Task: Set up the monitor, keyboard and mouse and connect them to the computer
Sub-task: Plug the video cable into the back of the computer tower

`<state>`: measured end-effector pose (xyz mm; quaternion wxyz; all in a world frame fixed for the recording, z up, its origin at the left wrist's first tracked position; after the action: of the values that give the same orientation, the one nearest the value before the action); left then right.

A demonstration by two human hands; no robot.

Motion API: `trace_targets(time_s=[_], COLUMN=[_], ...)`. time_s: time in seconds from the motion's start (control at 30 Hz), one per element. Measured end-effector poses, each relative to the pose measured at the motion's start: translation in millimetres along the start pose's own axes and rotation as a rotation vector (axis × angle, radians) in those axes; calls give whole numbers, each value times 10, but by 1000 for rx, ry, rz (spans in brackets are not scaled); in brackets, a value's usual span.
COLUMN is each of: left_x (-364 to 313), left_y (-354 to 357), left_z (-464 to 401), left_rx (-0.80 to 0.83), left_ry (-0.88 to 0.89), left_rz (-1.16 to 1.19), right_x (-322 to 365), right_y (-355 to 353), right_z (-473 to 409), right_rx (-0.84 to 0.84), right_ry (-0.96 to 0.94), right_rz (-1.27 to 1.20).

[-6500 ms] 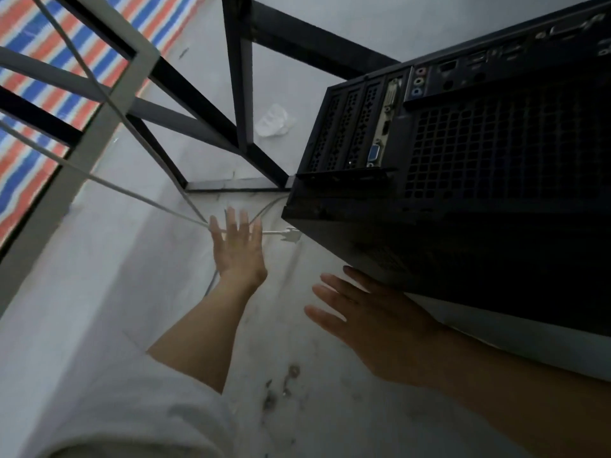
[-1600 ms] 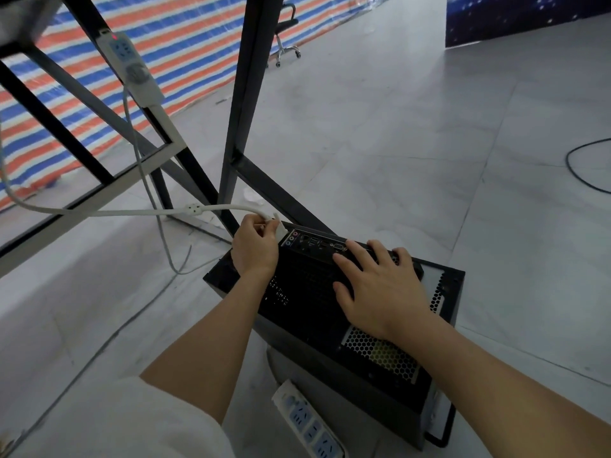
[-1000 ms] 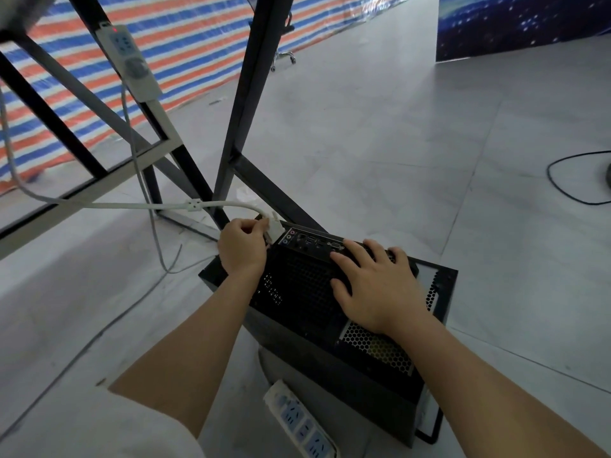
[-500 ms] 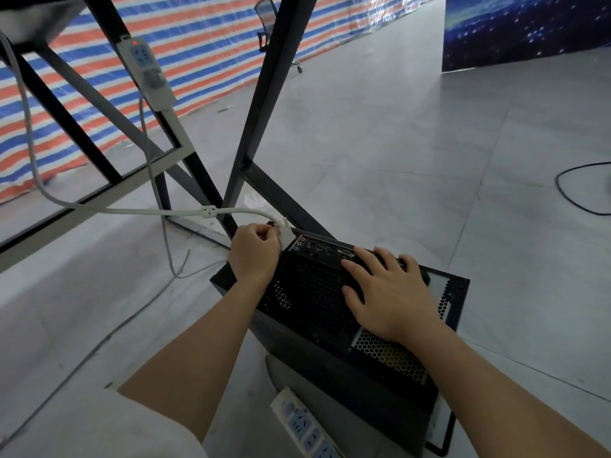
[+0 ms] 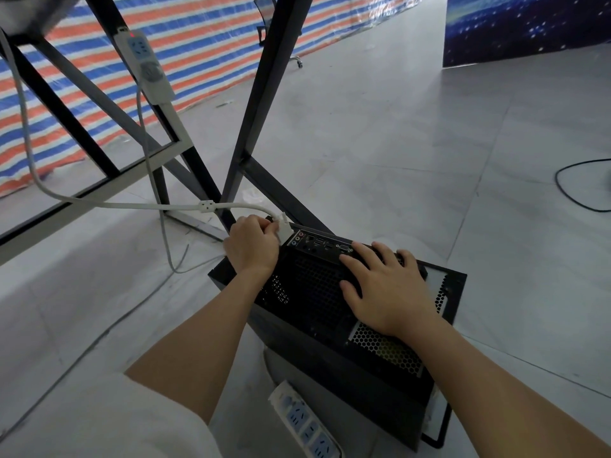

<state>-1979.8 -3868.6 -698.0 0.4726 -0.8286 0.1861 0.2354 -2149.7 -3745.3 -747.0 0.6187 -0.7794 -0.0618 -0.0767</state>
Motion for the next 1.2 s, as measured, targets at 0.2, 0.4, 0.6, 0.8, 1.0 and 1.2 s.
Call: trace_targets(time_s=[0.2, 0.4, 0.6, 0.8, 1.0, 1.2], left_x=[52, 71, -3, -50, -120, -600], left_y=[3, 3, 12, -7, -49, -263], left_z=[41, 13, 10, 48, 152, 335], left_rx=[26, 31, 0, -14, 61, -212], left_ry=[-32, -68, 16, 43, 210, 913], left_rz=[98, 129, 15, -32, -190, -411], right_x=[-9, -11, -13, -5, -13, -3], right_y=[4, -2, -2, -8, -5, -7], right_z=[7, 2, 13, 10, 12, -3], right_rx=[-9, 2, 4, 7, 8, 10], right_ry=[-3, 7, 1, -5, -1, 0], right_rz=[10, -13, -3, 5, -6, -5])
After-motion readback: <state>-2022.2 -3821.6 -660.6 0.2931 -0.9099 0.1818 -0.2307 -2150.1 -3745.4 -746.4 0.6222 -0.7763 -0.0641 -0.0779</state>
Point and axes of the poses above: each hand's wrist, its own z-axis away from the middle knuckle, its own y-axis out of the palm, x = y × z, the point moved 7 cm from there along -z, towards the middle knuckle, and after that the axes turned 8 degrees about -x, right-handed, at the moved point
